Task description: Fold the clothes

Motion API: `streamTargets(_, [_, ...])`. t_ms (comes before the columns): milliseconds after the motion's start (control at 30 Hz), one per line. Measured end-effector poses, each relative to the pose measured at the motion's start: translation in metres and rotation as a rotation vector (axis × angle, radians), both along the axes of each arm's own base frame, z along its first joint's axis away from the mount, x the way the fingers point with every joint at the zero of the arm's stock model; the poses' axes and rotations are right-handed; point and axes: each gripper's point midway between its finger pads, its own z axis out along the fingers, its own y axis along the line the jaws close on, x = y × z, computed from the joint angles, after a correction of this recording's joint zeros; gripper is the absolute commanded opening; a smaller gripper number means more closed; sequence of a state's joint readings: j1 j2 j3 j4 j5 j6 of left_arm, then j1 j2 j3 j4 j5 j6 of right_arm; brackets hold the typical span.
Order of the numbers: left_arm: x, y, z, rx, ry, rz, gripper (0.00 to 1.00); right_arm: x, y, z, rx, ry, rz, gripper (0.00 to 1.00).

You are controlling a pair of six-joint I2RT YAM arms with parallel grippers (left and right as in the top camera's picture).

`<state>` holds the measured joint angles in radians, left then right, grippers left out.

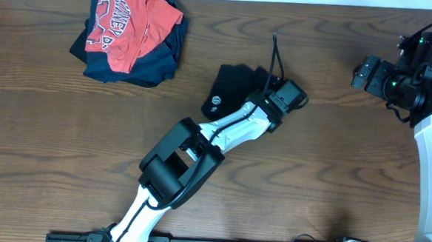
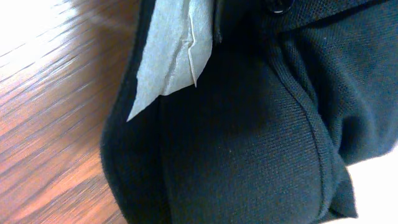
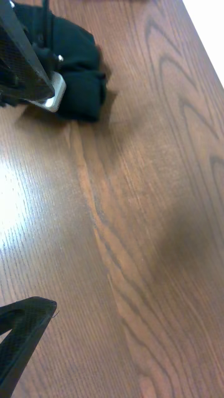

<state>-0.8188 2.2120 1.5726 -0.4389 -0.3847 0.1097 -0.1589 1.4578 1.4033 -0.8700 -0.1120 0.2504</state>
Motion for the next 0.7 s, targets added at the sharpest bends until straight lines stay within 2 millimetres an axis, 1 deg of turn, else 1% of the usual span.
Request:
streamTargets(67, [0.003,0.009,0.009,0.017,-0.016,0.004,0.06,0.000,0.000,0.000,-0.001,-0.001,0.001,0.99])
streamTargets(133, [0.011,0.017,0.030,0.017,-0.054,0.012,0.06,0.001,0.000,0.001,-0.002,-0.005,0.002,0.99])
streamTargets(233, [0.025,0.031,0.070,0.007,-0.132,0.032,0.06,0.002,0.000,0.001,-0.002,-0.008,0.002,0.99])
streamTargets(300, [0.034,0.044,0.098,0.006,-0.189,0.053,0.06,0.003,0.000,0.002,0.000,-0.014,0.004,0.99])
streamTargets(400, [0.044,0.064,0.131,0.012,-0.255,0.084,0.06,0.005,0.002,0.004,0.007,-0.025,0.011,0.99])
streamTargets(533, [0.058,0.088,0.159,0.030,-0.321,0.112,0.06,0.006,0.004,0.005,0.017,-0.035,0.020,0.99])
streamTargets(633, [0.076,0.106,0.180,0.055,-0.402,0.132,0.06,0.007,0.005,0.006,0.019,-0.038,0.022,0.99])
streamTargets(700, [0.091,0.121,0.197,0.089,-0.473,0.148,0.06,0.008,0.005,0.006,0.020,-0.042,0.023,0.99])
